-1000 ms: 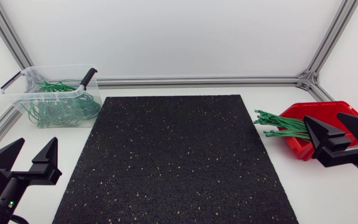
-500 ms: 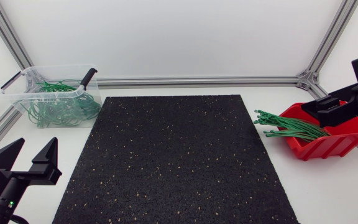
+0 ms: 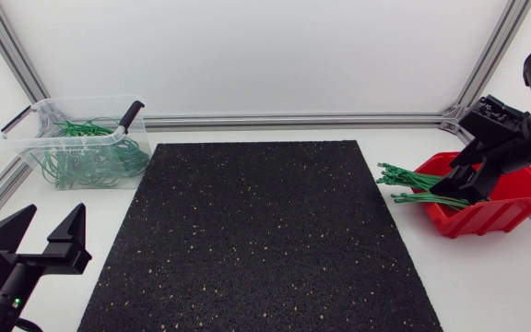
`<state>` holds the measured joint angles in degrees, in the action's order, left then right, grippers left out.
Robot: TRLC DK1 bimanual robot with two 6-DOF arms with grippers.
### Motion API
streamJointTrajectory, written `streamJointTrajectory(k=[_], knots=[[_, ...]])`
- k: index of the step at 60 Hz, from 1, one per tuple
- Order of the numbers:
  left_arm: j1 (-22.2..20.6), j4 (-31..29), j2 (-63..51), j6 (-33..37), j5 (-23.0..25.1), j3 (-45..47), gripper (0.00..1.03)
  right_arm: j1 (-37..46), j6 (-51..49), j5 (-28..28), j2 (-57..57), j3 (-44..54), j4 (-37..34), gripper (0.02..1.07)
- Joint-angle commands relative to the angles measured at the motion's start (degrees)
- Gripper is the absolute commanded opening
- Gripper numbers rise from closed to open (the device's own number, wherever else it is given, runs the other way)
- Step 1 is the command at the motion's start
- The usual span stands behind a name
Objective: Take a green cable tie from the red box, thread the tail through the head to close it, then place it in the transparent bin on the left.
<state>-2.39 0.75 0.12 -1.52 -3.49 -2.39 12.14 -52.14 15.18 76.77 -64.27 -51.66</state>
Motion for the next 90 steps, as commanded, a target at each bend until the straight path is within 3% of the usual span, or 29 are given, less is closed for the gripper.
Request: streamJointTrajectory(k=[1,23,31,47,71,80,90], knots=[[-0.33,-1.28,-0.03,-0.59,-0.56,2.31,0.99,0.78,-8.77,-0.24,2.94,0.11,-0.72,1.01],[-0.07,-1.28,-0.21,-0.59,-0.56,2.31,0.99,1.39,-25.29,-2.0,8.57,5.74,6.4,1.0],[-0.07,-1.28,-0.21,-0.59,-0.56,2.31,0.99,1.31,-28.37,-2.52,7.87,10.74,14.92,0.9],[-0.24,-1.28,-0.38,-0.59,-0.56,2.31,0.99,-0.28,-28.98,-2.7,8.48,13.38,22.13,0.6],[-0.24,-1.28,-0.74,-0.59,-0.56,2.31,0.99,-2.83,-28.9,-4.9,10.85,14.61,27.14,0.59],[-0.24,-1.28,-0.74,-0.59,-0.56,2.31,0.99,-2.91,-29.07,-4.9,10.77,14.7,27.49,0.31],[-0.33,-1.28,-0.91,-0.59,-0.56,2.31,0.99,-2.56,-29.07,-4.9,11.12,14.61,27.4,0.26]])
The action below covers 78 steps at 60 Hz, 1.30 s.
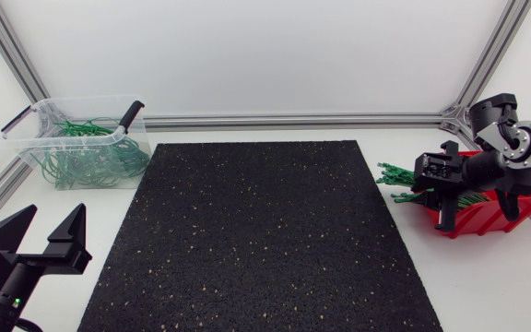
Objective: Take a green cable tie from the red box, thread the tail through the head to close it, then place it in the transparent bin on the left.
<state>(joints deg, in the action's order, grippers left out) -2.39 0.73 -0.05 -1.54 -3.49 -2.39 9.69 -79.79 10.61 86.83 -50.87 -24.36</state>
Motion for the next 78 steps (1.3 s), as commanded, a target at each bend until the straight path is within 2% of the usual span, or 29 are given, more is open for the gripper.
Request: streamJointTrajectory(k=[1,3,8,11,45,58,71,78], knots=[[-0.33,-1.26,-0.74,-0.57,-0.56,2.31,0.99,-0.03,-1.42,-0.33,1.06,1.3,0.1,0.26],[-0.33,-1.26,-0.74,-0.57,-0.56,2.31,0.99,-0.03,-1.51,-0.42,1.06,1.39,0.01,0.26],[-0.42,-1.26,-0.74,-0.57,-0.56,2.31,0.99,0.15,-1.51,-0.33,0.54,1.21,-1.04,0.17],[-0.42,-1.26,-0.74,-0.57,-0.56,2.31,0.99,0.06,-1.6,-0.24,0.01,1.3,-1.39,0.08],[-0.77,-1.35,-0.82,-0.57,-0.47,2.31,0.99,1.73,-2.48,1.87,-9.04,0.07,-8.34,0.08],[-0.86,-1.26,-0.82,-0.57,-0.47,2.31,0.99,1.91,-1.42,5.12,-15.37,-1.16,-8.95,0.08],[-0.86,-1.26,-0.82,-0.57,-0.47,2.31,0.99,2.7,5.52,11.01,-19.15,-5.91,-10.97,0.08],[-0.86,-1.26,-0.82,-0.57,-0.47,2.31,0.99,2.87,8.86,12.68,-18.89,-10.21,-16.25,0.08]])
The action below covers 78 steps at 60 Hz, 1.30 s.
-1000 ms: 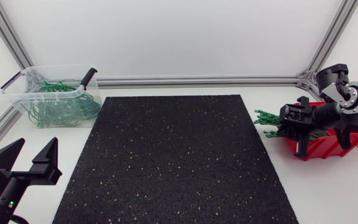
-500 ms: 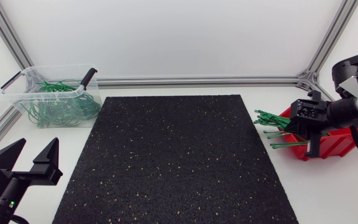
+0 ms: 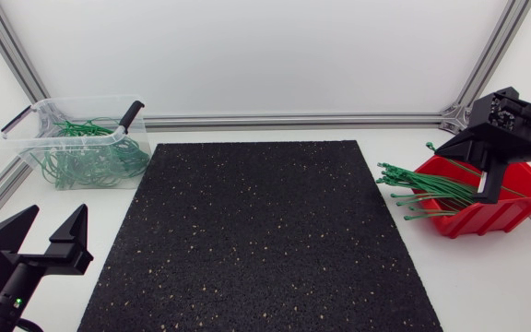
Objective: Take a green cable tie from the red box, thread the tail through the head to close it, then place it in the transparent bin on the left.
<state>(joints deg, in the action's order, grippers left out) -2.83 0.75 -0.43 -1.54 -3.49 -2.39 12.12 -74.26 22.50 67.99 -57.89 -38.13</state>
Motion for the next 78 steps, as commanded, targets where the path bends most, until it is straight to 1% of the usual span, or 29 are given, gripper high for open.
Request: streamJointTrajectory(k=[1,8,10,16,22,29,39,41,43,48,50,52,56,59,68,78], knots=[[-0.42,-1.28,-0.45,-0.57,-0.47,2.31,0.99,0.45,3.42,0.97,-0.05,-3.55,-3.0,0.08],[-0.42,-1.28,-0.45,-0.57,-0.47,2.31,0.99,0.01,4.47,2.55,1.27,-6.18,-8.63,0.08],[-0.42,-1.28,-0.45,-0.57,-0.47,2.31,0.99,-0.08,4.47,2.55,1.89,-6.1,-8.8,0.08],[-0.25,-1.37,-0.45,-0.57,-0.47,2.31,0.99,0.1,3.86,1.93,3.12,-3.81,-6.17,0.08],[-0.16,-1.37,-0.45,-0.57,-0.47,2.31,0.99,0.54,1.05,0.97,5.05,-1.44,-5.55,0.08],[-0.25,-1.37,-0.45,-0.57,-0.47,2.22,0.99,0.62,-0.36,-0.27,6.28,3.57,-0.28,0.08],[-0.16,-1.46,-0.45,-0.57,-0.47,2.31,0.99,0.27,-2.47,-1.41,8.22,7.7,1.04,0.08],[-0.16,-1.46,-0.45,-0.57,-0.47,2.31,0.99,0.27,-3.17,-2.64,8.57,9.28,2.8,0.12],[-0.16,-1.46,-0.45,-0.57,-0.47,2.22,0.99,0.27,-3.52,-3.43,8.65,10.25,3.76,0.2],[-0.07,-1.46,-0.45,-0.57,-0.47,2.22,0.99,0.27,-4.23,-5.98,8.3,12.98,6.58,0.55],[-0.07,-1.46,-0.45,-0.57,-0.47,2.22,0.99,0.36,-4.23,-6.86,7.86,13.59,7.19,0.64],[-0.16,-1.46,-0.45,-0.57,-0.47,2.22,0.99,0.54,-4.23,-7.03,7.16,13.85,7.1,0.7],[-0.16,-1.46,-0.45,-0.57,-0.47,2.22,0.99,1.24,-5.02,-6.86,5.67,13.59,5.87,0.75],[-0.25,-1.46,-0.45,-0.57,-0.47,2.22,0.99,1.85,-6.6,-6.51,4.61,13.5,4.99,0.75],[-0.16,-1.46,-0.45,-0.57,-0.47,2.22,0.99,3.61,-7.66,-6.33,3.91,13.24,5.17,0.75],[0.02,-1.55,-0.45,-0.57,-0.47,2.22,0.99,5.72,-10.99,-6.07,3.38,14.12,5.52,0.75]])
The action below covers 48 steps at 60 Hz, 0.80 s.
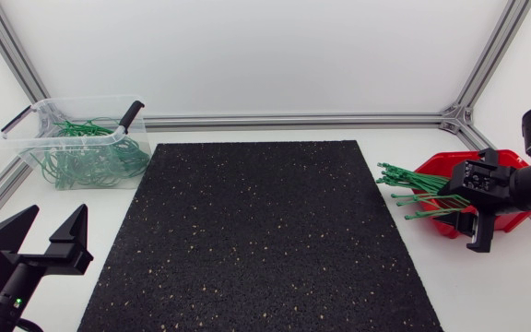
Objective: Take a green cable tie from the red box, thread the tail through the head to close it, then place it in the transparent bin on the left.
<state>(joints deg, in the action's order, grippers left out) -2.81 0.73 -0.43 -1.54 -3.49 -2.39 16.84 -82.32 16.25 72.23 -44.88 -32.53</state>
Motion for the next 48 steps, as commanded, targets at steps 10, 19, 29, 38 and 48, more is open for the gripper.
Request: streamJointTrajectory(k=[10,19,29,38,48], knots=[[-0.18,-1.44,-0.45,-0.57,-0.47,2.22,0.99,1.62,-4.42,0.1,-0.95,3.84,2.74,0.74],[-0.27,-1.44,-0.45,-0.57,-0.47,2.22,0.99,1.18,-4.95,0.1,-0.51,7.79,8.36,0.51],[-0.27,-1.44,-0.63,-0.57,-0.47,2.22,0.99,0.65,-4.86,-0.17,-0.68,10.69,14.16,0.43],[-0.44,-1.44,-0.72,-0.57,-0.47,2.22,0.99,0.65,-4.69,-0.25,-0.77,11.22,15.75,0.37],[-0.62,-1.44,-0.72,-0.57,-0.47,2.22,0.99,0.65,-5.04,-0.34,-0.6,11.13,16.19,0.22]])
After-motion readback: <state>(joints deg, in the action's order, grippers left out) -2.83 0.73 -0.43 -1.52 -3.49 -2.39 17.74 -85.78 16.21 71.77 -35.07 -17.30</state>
